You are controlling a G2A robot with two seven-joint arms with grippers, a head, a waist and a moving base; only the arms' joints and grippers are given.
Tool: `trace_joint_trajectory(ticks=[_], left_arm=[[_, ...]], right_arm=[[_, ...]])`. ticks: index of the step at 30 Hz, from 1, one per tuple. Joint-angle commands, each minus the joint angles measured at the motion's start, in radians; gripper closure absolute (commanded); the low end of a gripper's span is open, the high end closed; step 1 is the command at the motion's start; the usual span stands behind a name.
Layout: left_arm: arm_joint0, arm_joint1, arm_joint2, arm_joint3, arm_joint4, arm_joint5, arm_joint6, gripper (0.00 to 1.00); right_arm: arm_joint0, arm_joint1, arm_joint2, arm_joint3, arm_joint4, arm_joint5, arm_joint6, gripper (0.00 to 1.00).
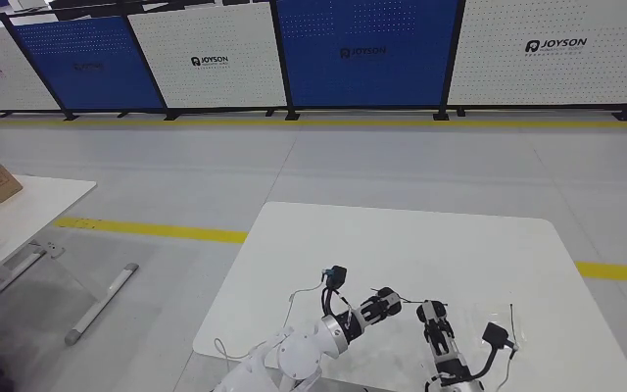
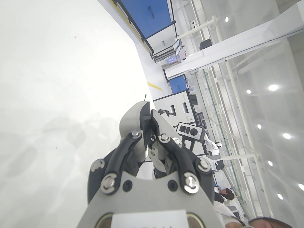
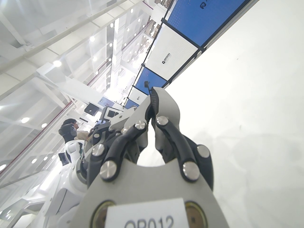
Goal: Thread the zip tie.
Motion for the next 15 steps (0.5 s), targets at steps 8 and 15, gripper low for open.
trace_joint_trajectory(ticks=[8,15], left_arm=[[0.005,0.001,0.001,-0.006,0.011,-0.029,-0.016,1.00],[0.005,0.002,0.001,-0.003,0.015,-0.034,-0.027,1.00]], right_arm=[[0.009,-0.001,-0.010,0.001,-0.012,0.010,0.004,1.00],[0.010,-0.001,-0.017,0.001,-0.024,0.009,0.007,1.00]])
